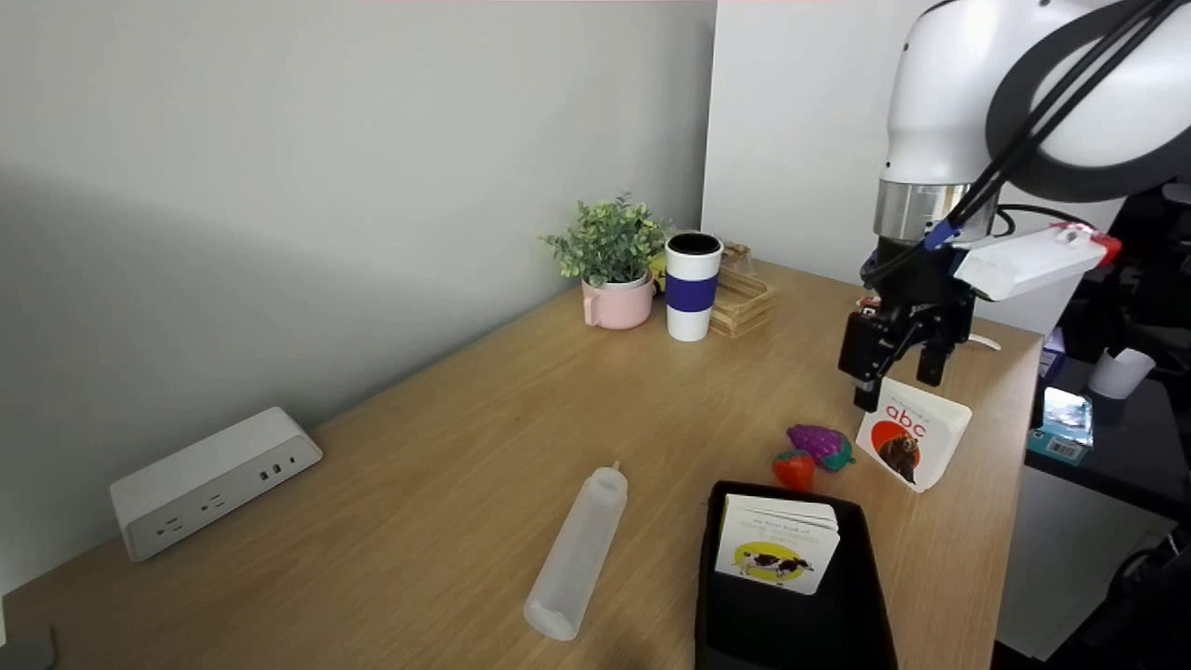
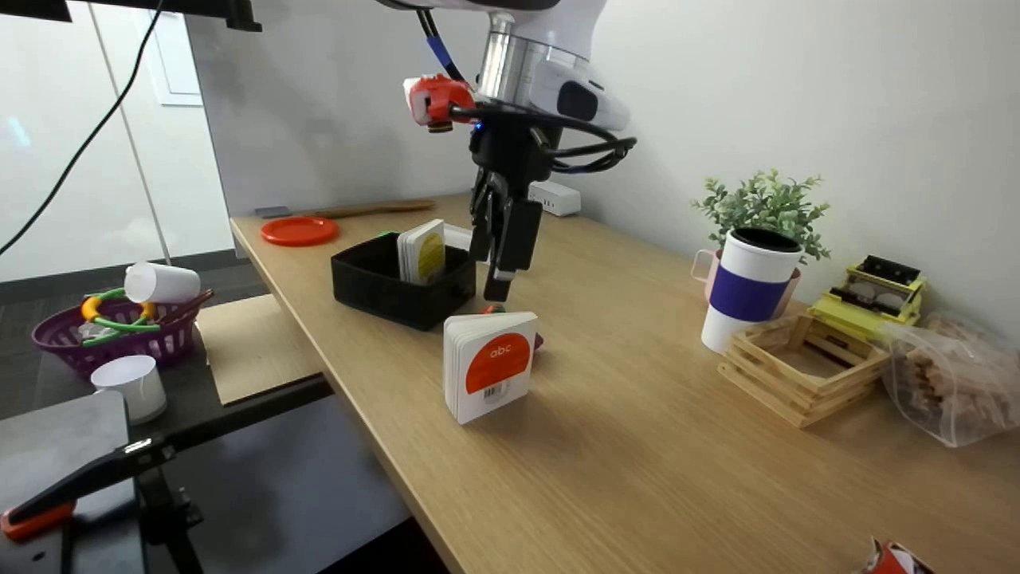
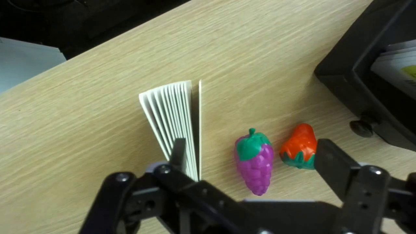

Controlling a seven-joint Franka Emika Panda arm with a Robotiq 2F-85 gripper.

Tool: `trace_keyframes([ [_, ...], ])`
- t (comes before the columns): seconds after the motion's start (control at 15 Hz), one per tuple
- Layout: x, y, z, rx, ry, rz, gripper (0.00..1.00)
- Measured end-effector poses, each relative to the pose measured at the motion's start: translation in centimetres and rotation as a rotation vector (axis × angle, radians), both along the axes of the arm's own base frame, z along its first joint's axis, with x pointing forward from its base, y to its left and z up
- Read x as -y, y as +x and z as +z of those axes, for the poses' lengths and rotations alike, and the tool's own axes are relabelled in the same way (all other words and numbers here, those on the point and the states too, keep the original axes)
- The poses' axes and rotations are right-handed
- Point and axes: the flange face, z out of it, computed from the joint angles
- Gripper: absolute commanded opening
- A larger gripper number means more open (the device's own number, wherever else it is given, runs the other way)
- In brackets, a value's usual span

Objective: Put the left and right books in the black box respectively

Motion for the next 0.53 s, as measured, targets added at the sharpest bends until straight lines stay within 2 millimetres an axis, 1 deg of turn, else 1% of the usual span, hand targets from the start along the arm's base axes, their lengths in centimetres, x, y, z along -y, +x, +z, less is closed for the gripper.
trace_keyframes([
  [0.27, 0.0, 1.0, -1.8, -0.022, 0.011, -0.009, 1.00],
  [0.4, 0.0, 1.4, -2.0, -0.022, 0.011, -0.009, 1.00],
  [0.53, -0.1, 1.6, -1.8, -0.018, 0.010, -0.007, 1.00],
])
